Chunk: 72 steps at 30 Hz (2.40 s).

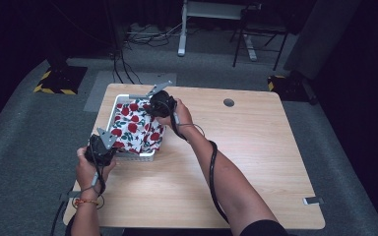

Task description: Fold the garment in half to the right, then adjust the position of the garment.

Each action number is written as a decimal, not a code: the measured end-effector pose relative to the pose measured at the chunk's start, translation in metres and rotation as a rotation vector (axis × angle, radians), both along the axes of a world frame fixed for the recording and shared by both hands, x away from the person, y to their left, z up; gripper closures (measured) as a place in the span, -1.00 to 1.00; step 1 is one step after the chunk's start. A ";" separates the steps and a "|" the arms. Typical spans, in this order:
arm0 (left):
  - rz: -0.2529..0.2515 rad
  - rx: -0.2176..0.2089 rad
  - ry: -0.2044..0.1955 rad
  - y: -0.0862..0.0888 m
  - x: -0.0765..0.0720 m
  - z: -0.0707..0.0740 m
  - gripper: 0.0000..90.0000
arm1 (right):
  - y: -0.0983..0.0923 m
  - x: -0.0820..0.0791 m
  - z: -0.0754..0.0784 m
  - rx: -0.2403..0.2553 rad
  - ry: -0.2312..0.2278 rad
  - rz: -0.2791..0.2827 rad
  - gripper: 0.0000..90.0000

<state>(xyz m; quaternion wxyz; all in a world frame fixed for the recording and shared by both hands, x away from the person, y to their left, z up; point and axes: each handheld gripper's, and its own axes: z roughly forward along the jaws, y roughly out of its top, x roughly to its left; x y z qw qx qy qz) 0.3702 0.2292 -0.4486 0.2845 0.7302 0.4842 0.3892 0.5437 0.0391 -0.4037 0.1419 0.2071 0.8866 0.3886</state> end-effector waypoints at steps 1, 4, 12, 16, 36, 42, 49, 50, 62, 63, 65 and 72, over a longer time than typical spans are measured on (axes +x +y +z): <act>0.003 0.004 0.005 0.000 0.000 -0.001 0.79 | 0.000 0.001 -0.001 -0.001 0.001 0.001 0.84; 0.005 0.008 0.018 0.001 0.002 -0.006 0.78 | 0.004 0.002 -0.007 -0.012 0.007 0.001 0.84; -0.012 0.020 0.040 -0.003 0.006 -0.015 0.76 | 0.004 0.004 -0.017 -0.014 0.013 -0.007 0.84; -0.020 0.025 0.047 -0.005 0.006 -0.016 0.75 | 0.006 0.004 -0.020 -0.023 0.013 -0.008 0.84; -0.046 -0.150 0.042 0.014 -0.002 -0.013 0.01 | 0.006 0.005 -0.036 -0.048 0.000 -0.020 0.82; -0.088 -0.183 0.037 0.010 -0.008 -0.009 -0.17 | 0.006 0.003 -0.036 -0.046 -0.007 -0.014 0.82; -0.188 -0.265 0.032 0.005 -0.016 -0.004 -0.53 | 0.008 0.002 -0.036 -0.064 -0.019 -0.007 0.71; -0.200 -0.269 0.033 0.003 -0.016 -0.004 -0.55 | 0.008 0.001 -0.035 -0.068 -0.027 -0.007 0.67; -0.237 -0.211 0.041 -0.024 -0.019 -0.008 -0.65 | 0.011 -0.008 -0.037 -0.094 -0.038 0.023 -0.12; -0.244 -0.221 0.044 -0.025 -0.018 -0.009 -0.65 | 0.012 -0.010 -0.036 -0.105 -0.039 0.023 -0.16; -0.251 -0.220 0.044 -0.027 -0.019 -0.009 -0.65 | 0.013 -0.012 -0.036 -0.114 -0.041 0.028 -0.25; -0.274 -0.220 0.047 -0.031 -0.025 -0.009 -0.65 | 0.013 -0.014 -0.036 -0.136 -0.029 0.055 -0.40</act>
